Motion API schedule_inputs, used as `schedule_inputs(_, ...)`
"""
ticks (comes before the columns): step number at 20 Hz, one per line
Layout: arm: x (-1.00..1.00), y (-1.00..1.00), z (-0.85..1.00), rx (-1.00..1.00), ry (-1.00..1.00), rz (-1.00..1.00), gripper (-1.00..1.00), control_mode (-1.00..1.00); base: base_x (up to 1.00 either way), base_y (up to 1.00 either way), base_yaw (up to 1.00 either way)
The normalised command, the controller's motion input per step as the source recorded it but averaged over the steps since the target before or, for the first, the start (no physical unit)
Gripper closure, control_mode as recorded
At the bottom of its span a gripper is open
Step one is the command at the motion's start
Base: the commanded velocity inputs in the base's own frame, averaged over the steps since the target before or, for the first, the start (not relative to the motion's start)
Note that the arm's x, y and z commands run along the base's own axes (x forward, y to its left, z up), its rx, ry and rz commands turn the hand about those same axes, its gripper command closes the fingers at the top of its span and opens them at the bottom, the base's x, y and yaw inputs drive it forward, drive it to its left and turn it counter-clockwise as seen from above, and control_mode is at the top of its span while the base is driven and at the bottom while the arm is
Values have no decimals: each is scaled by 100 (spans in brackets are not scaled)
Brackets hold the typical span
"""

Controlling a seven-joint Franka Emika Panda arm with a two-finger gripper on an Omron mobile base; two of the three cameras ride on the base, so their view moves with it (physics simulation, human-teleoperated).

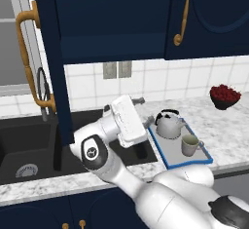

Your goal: Pick the kettle from the counter and place it on the tray. Then pick the mug from the cabinet and place it on the tray. Then close the cabinet doors.

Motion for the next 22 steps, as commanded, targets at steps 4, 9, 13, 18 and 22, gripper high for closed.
schedule_inputs(4, -4, 23, 25, -34, 11, -20, -100, -100, 0, 0, 0)
schedule_inputs(9, -8, 32, 20, -17, 21, -14, -100, -100, 0, 0, 0)
schedule_inputs(13, -15, 32, 0, -3, 13, -9, -100, -100, 0, 0, 0)
schedule_inputs(18, -15, 25, 19, 2, 26, -1, -100, -100, 0, 0, 0)
schedule_inputs(22, -13, 31, 20, 2, 43, 0, -100, -100, 0, 0, 0)
